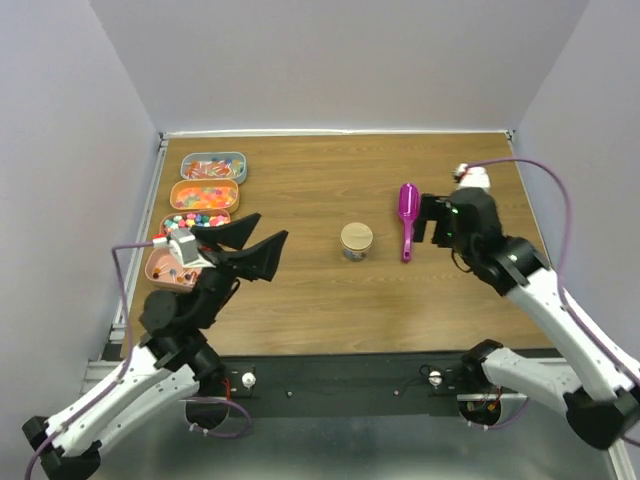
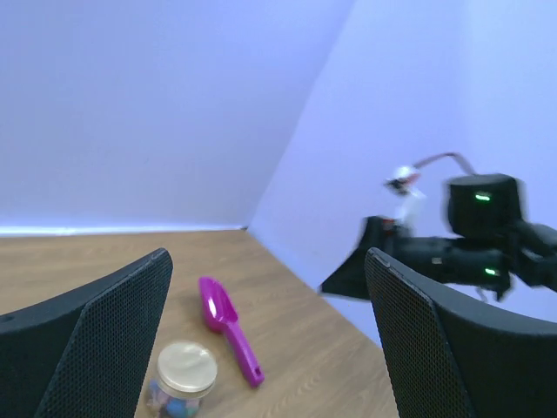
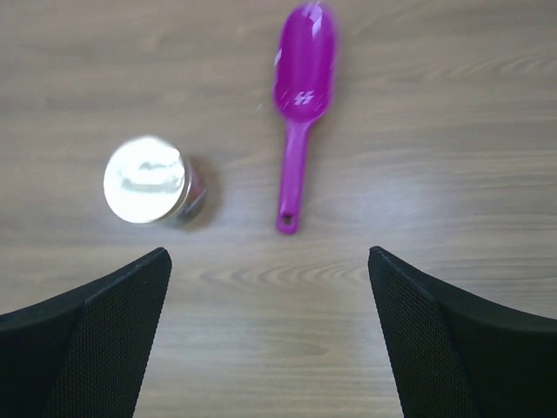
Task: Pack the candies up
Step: Reset both arms
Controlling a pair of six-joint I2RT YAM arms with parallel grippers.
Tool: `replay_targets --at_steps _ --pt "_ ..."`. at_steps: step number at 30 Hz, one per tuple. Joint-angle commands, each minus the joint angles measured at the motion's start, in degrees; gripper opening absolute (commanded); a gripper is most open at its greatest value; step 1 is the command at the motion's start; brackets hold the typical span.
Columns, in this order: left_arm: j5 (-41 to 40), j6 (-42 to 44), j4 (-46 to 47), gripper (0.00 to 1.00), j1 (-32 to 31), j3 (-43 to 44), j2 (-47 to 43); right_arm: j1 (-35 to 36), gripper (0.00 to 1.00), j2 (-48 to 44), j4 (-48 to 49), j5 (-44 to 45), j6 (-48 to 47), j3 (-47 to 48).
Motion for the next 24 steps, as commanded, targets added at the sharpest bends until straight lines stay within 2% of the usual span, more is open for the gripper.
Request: replay_targets --at_steps 1,4,7,10,14,24 --pt "-10.2 -2.5 -40.4 0.98 -0.2 10.1 -7.5 -0.3 1.00 -14.3 -2.9 19.3 1.2 -1.9" --pt "-15.3 -4.5 -53.6 0.98 -0.1 17.3 -11.0 -0.3 1.00 -20.5 -2.8 22.0 0.0 -3.6" --pt "-20.5 -10.1 -62.0 0.98 -0.3 23.8 -13.4 -0.2 1.00 -27.7 -2.8 22.7 -1.0 -5.8" --pt "-21.5 -11.6 -66.0 0.98 -0.1 28.8 -16.0 -0.3 1.00 -33.7 -2.8 24.8 -1.0 -7.3" --pt "-27.7 -13.1 -72.2 0.98 -0.2 34.1 -16.9 -0.2 1.00 -39.6 -1.8 25.4 -0.8 -8.4" --pt "-32.5 -14.7 -73.4 0.98 -0.2 33.8 -21.5 -0.3 1.00 -43.9 -0.1 26.5 -0.7 -9.3"
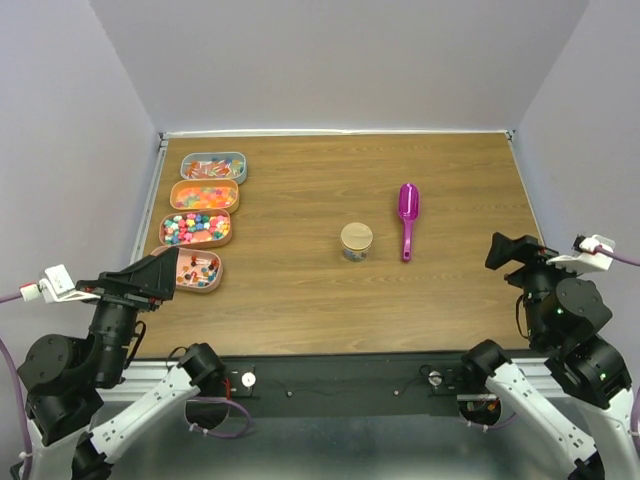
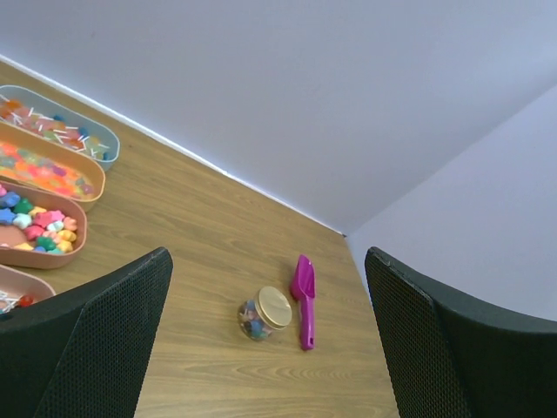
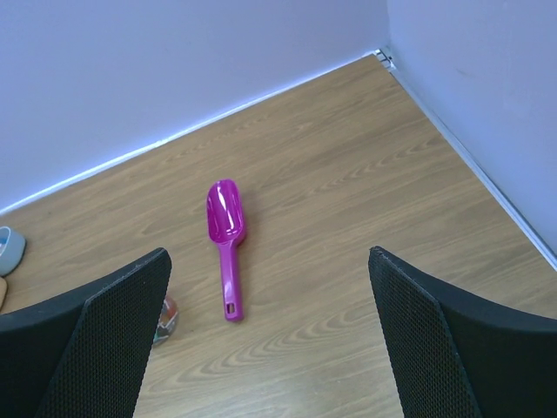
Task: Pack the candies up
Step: Reset both arms
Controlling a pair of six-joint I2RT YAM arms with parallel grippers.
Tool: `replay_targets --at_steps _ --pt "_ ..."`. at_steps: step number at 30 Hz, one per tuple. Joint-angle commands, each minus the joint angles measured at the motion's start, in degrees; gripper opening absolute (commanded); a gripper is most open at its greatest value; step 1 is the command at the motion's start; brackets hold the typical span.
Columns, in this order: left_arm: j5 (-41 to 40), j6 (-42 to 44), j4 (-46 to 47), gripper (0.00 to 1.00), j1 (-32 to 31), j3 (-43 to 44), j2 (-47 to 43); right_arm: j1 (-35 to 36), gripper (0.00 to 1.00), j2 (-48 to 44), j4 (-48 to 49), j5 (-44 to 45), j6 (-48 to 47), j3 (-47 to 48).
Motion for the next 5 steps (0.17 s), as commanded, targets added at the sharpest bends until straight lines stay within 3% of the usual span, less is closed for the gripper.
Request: replay_targets --at_steps 1,5 --pt "-4.3 -1.8 -2.8 0.98 -0.1 -1.1 -1.9 -0.1 1.00 -0.6 1.3 2.7 -0.1 -0.7" --pt "-4.4 -1.7 -2.6 0.98 -0.1 -1.6 -1.5 -0.2 1.00 -0.3 1.9 2.3 -0.6 -1.1"
